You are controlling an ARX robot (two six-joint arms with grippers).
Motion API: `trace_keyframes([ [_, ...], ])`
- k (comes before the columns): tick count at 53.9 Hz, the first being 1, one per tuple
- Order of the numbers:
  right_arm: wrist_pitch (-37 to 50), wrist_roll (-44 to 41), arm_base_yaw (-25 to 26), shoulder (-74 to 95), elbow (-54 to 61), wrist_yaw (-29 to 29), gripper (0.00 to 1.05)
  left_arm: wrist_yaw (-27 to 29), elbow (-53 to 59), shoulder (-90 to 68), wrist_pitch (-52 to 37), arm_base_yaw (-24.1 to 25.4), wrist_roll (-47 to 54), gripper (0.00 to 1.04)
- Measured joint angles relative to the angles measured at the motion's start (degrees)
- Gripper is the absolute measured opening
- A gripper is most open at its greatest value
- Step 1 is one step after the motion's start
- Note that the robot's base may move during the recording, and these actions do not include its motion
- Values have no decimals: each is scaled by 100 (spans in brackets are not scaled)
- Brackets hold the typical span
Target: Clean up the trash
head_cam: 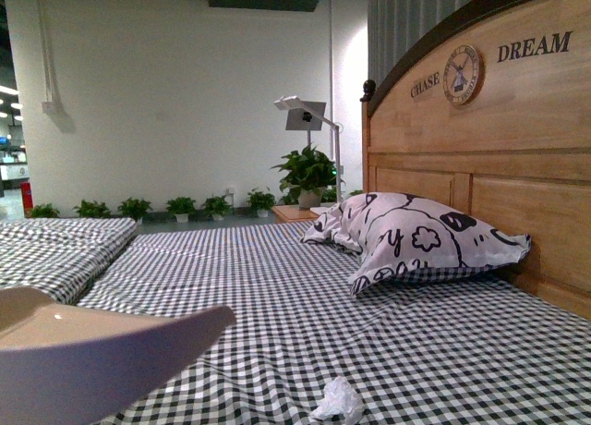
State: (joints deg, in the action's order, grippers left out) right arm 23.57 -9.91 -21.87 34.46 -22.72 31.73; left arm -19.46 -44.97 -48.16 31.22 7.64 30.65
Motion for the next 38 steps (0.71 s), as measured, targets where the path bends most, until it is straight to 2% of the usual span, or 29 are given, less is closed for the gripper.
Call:
trace_keyframes([
  [6, 0, 0, 0, 0, 0, -2, 20, -122, 0, -415, -188, -208, 1182, 29],
  [15, 0, 0, 0, 0, 0, -2, 20, -79, 50, -894, -651, -450, 1939, 29],
  [26, 0, 0, 0, 0, 0, -2, 20, 39, 227, -1517, -1539, -540, 2398, 29],
  [38, 0, 0, 0, 0, 0, 0, 20, -350, 313, -1954, -2428, -728, 2507, 29],
])
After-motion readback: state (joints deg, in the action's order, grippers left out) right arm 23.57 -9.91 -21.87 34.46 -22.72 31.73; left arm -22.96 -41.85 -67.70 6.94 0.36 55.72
